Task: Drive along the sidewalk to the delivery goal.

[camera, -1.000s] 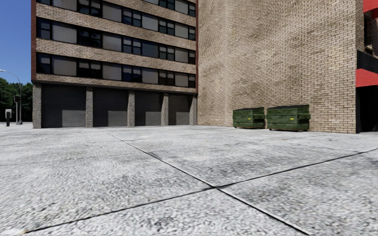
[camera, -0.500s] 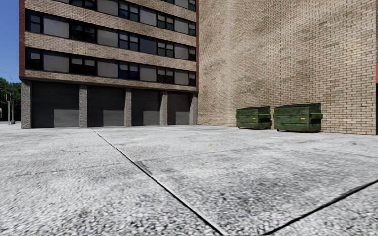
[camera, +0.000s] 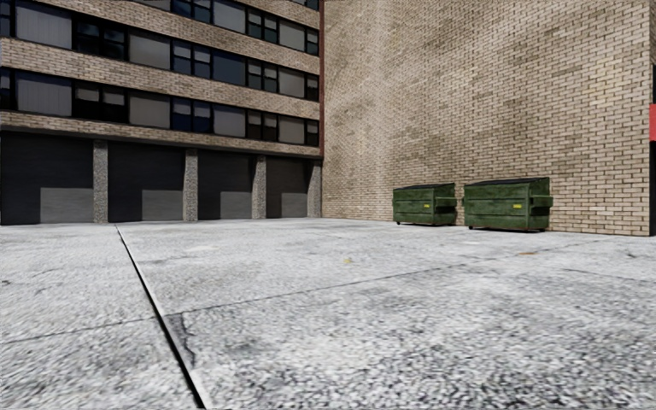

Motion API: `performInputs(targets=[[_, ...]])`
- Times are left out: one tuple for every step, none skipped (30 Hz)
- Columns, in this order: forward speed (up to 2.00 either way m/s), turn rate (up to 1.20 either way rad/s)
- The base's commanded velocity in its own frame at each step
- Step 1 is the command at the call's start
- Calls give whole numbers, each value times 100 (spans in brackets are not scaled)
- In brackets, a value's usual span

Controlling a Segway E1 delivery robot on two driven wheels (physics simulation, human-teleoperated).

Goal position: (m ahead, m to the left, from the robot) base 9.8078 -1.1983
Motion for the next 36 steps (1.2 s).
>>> performInputs(targets=[[200,0],[200,0],[200,0],[200,0],[200,0],[200,0],[200,0],[200,0],[200,0],[200,0],[200,0],[200,-42],[200,-85],[200,-98],[200,-120],[200,-120],[200,-117],[200,-117],[200,-1],[200,0],[200,0],[200,0],[200,0],[200,0],[200,0],[200,0],[200,0],[200,0],[200,0],[200,0],[200,0],[200,0],[200,0],[200,-7],[200,-34],[200,-82]])
